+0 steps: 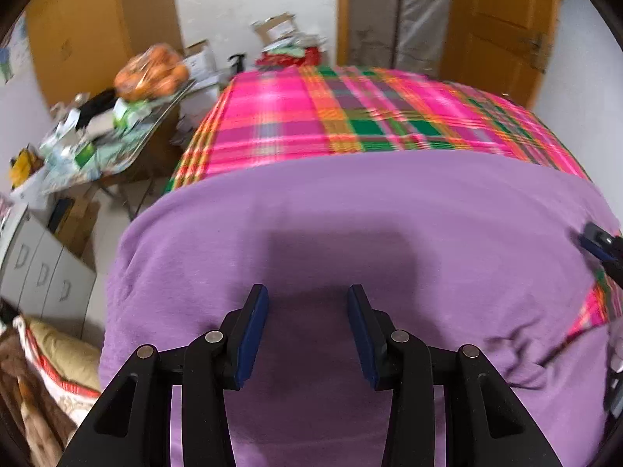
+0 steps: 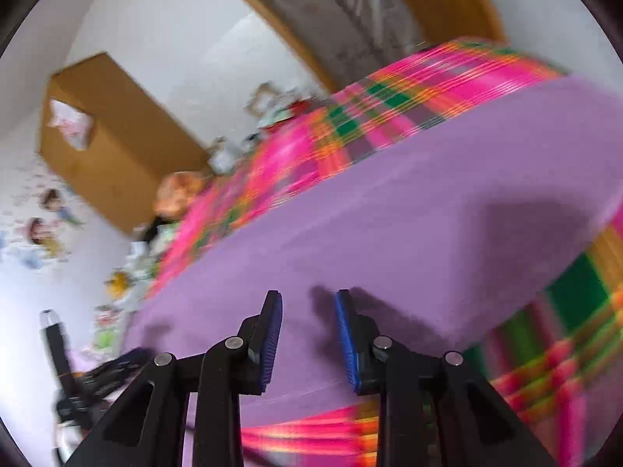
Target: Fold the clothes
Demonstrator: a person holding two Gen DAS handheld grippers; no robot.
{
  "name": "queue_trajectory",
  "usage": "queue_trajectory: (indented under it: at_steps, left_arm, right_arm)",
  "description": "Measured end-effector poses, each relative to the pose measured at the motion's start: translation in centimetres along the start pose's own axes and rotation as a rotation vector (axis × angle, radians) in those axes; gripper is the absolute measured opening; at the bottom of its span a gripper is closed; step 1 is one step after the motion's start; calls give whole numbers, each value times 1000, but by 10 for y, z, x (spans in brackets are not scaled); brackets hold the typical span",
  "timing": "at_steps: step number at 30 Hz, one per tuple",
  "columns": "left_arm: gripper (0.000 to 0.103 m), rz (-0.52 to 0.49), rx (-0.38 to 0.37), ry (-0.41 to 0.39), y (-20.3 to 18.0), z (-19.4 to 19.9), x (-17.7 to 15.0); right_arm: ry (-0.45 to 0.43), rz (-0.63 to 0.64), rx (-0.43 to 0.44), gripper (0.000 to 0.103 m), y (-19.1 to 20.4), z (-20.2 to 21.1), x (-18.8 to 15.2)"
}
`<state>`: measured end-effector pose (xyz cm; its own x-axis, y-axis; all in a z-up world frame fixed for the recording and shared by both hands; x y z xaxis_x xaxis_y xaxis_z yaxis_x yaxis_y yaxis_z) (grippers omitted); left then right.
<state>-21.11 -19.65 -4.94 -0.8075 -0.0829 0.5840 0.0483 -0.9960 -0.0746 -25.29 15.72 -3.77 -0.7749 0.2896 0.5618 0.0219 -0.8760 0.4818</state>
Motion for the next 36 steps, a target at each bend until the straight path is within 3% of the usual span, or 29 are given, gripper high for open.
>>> queue_trajectory:
  at_steps: [2, 6, 8, 11, 15, 16, 18, 20, 24, 27, 29, 36]
  left_arm:
    - [44, 8, -7, -11, 3, 1, 1]
    - [44, 32, -2, -31, 5, 11, 3]
    - [44, 54, -22, -59, 3, 20, 2]
    - [44, 94, -63, -104, -3, 35, 0]
    - [44, 104, -147, -157, -24, 58, -14]
    - [44, 102, -165, -169, -30, 63, -20]
    - [44, 101, -186, -179, -38, 68, -30]
    - [44, 88, -169, -164, -38, 64, -41]
    - [44, 123, -72, -121, -9, 53, -55]
    - [44, 199, 12, -131, 34, 56, -63]
    - [44, 256, 50, -142, 60, 61, -69]
    - [44, 380, -20, -212, 103, 90, -94]
  right_arm:
    - [-10, -40, -29, 23, -14, 4, 3]
    - [-67, -70, -128, 24, -28, 12, 12]
    - [-103, -57, -131, 28, -27, 17, 17]
    - [-136, 1, -83, 30, -11, 24, 21]
    - [-68, 18, 15, 30, 4, 13, 11]
    - [-42, -4, 63, 27, 6, 10, 7]
    - [7, -49, 155, 12, 12, 5, 0]
    - [52, -48, 189, 9, 19, -2, -6]
    - [67, 6, 234, 9, 38, -7, -15]
    - [139, -31, 295, 18, 42, -18, -23]
    - [181, -81, 311, 13, 38, -25, -26]
    - [191, -133, 334, 9, 33, -30, -25]
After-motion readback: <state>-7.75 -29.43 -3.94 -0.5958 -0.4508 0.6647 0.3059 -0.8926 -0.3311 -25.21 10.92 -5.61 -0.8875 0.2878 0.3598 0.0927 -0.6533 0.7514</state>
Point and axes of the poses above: each gripper's, at about its wrist camera, not at the fingertips, and z roughly against the way its jaws point, y to its left, x to its top, the point moved 9 cm from there along -z, roughly the way its jaws point, and after that the axes turned 5 degrees about -x, right-handed, at the moved point
